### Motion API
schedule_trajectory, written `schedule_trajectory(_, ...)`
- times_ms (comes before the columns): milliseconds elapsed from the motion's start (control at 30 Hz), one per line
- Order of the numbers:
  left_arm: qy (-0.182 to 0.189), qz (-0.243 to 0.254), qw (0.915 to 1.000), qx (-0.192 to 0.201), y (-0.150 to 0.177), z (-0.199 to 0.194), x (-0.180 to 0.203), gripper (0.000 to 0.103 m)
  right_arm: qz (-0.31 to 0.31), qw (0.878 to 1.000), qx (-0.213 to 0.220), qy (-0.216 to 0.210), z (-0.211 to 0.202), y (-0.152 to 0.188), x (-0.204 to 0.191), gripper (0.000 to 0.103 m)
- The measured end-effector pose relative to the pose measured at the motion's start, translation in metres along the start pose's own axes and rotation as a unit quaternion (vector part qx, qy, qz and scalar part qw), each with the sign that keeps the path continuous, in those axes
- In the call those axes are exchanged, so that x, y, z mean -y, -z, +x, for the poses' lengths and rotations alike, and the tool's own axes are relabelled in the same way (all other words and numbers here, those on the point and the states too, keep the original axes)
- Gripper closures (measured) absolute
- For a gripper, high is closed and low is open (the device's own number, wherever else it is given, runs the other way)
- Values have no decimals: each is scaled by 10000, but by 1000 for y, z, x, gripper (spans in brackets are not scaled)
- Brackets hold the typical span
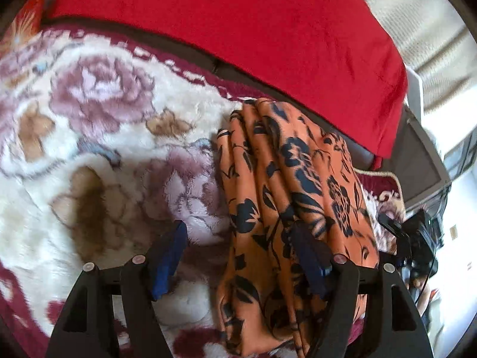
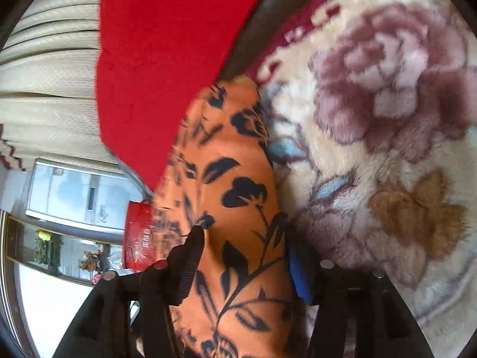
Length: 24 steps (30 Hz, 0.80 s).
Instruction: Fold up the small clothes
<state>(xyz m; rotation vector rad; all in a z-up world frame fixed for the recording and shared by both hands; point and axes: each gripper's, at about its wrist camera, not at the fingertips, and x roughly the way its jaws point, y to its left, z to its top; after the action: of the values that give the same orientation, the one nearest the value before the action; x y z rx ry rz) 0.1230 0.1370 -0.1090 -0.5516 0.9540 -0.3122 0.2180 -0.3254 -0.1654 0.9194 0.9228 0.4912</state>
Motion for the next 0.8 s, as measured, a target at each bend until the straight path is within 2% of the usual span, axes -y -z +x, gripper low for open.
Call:
schedule_trajectory(67,119,-218,9997,-50,-2,3,-3,28,-212,9998,-27,-64,0,-1,-9,28)
schedule_trajectory(200,159,-283,9994,-121,2,8,-4,27,-449,9983,-340,155,27,-2,-21,28)
schedule_trajectory(300,353,-478,9981,163,0,-8,-12,27,-844,9944,-465,436,48,5,-36,28)
schedule_trajectory(400,668,-687,9945,434,0,-31,-19,27,-833,9945,-500,399,58,11,-40,28)
schedule_trajectory(533,1145,-326,9927,173,-2,-40,6,27,-778,9951,-493,363,48,9,-30,29)
schedule_trajectory(633,868,98,9962,-34,-2,-31,27,27,-777,9949,-456,458,47,9,-31,29)
schedule_trajectory(767,476,-9,9976,-509,-3,-3,25,30,-637,9963,-426,396,33,5,-24,29)
schedule_trajectory(800,485,19,9972,-575,-2,0,26,37,-622,9964,-424,393,26,3,-21,29)
